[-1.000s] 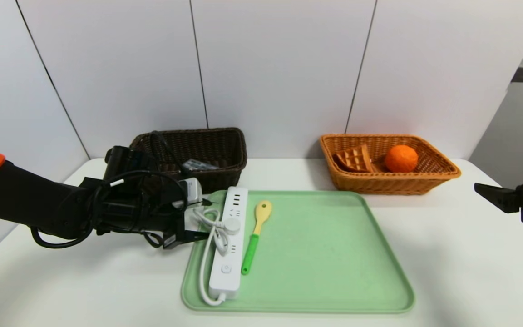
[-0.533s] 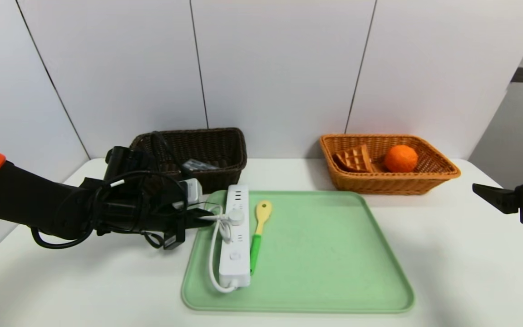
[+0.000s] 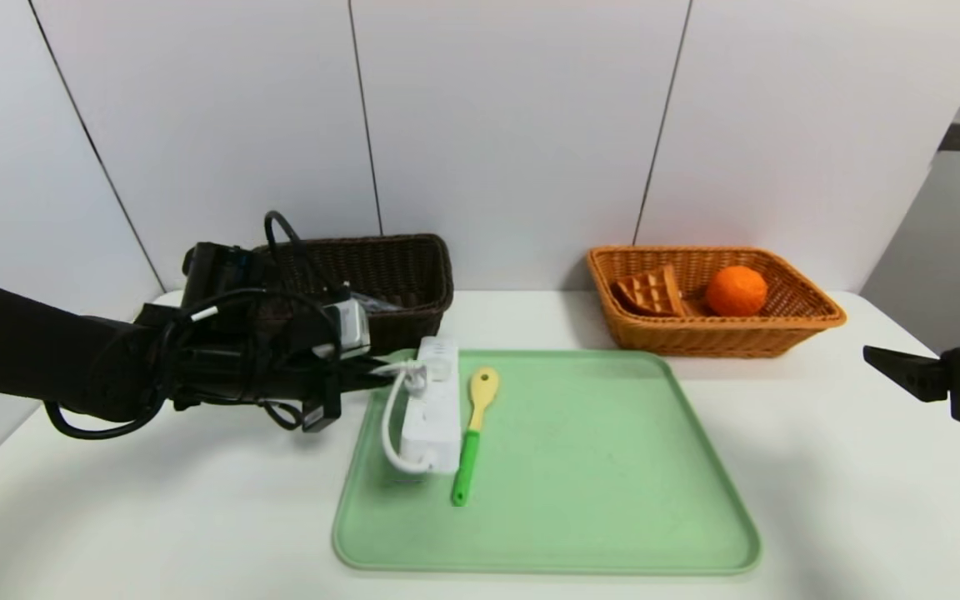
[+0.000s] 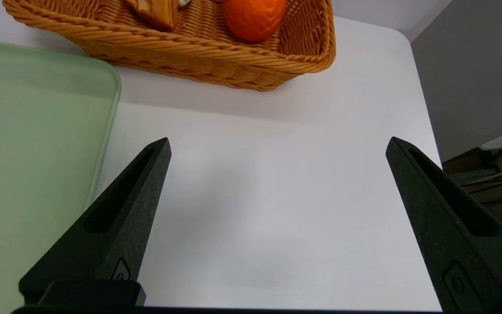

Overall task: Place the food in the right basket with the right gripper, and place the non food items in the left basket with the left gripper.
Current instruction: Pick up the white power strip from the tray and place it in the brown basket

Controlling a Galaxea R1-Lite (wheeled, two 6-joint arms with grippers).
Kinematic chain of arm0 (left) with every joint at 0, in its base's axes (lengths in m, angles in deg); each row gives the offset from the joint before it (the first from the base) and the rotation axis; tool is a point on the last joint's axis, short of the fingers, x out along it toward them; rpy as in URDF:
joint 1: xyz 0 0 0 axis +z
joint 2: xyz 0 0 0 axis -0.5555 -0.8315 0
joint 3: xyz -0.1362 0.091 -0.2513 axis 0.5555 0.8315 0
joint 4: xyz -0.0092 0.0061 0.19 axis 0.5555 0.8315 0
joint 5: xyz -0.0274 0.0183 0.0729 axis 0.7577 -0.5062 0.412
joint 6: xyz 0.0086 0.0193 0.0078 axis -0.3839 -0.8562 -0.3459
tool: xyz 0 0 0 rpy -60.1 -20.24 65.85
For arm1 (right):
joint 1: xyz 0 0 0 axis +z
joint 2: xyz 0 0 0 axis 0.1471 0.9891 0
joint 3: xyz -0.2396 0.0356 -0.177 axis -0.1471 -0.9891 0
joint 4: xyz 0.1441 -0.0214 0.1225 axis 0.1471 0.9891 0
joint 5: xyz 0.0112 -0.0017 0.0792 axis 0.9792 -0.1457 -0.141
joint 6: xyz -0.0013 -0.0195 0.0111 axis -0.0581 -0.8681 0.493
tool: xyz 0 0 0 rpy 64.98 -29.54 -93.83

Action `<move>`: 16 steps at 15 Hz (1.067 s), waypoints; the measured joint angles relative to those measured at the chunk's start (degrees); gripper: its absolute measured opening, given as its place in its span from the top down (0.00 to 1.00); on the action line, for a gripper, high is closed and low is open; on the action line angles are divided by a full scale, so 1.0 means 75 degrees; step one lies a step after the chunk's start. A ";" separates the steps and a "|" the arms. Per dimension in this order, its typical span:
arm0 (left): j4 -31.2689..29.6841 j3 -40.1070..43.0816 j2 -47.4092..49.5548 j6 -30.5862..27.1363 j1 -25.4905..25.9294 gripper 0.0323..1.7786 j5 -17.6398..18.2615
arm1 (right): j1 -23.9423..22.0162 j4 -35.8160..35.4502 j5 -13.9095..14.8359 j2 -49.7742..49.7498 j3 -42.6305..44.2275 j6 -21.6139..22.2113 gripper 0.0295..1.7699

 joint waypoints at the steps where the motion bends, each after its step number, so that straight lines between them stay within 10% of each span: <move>1: -0.0034 -0.0206 0.0072 0.0148 0.0000 0.95 0.0003 | 0.0024 0.0000 -0.0003 0.0003 -0.0042 0.0003 0.04; 16: -0.0816 -0.2305 0.1110 0.3712 -0.0346 0.99 0.0158 | 0.0414 -0.0015 0.0015 0.0143 -0.0499 0.0036 0.04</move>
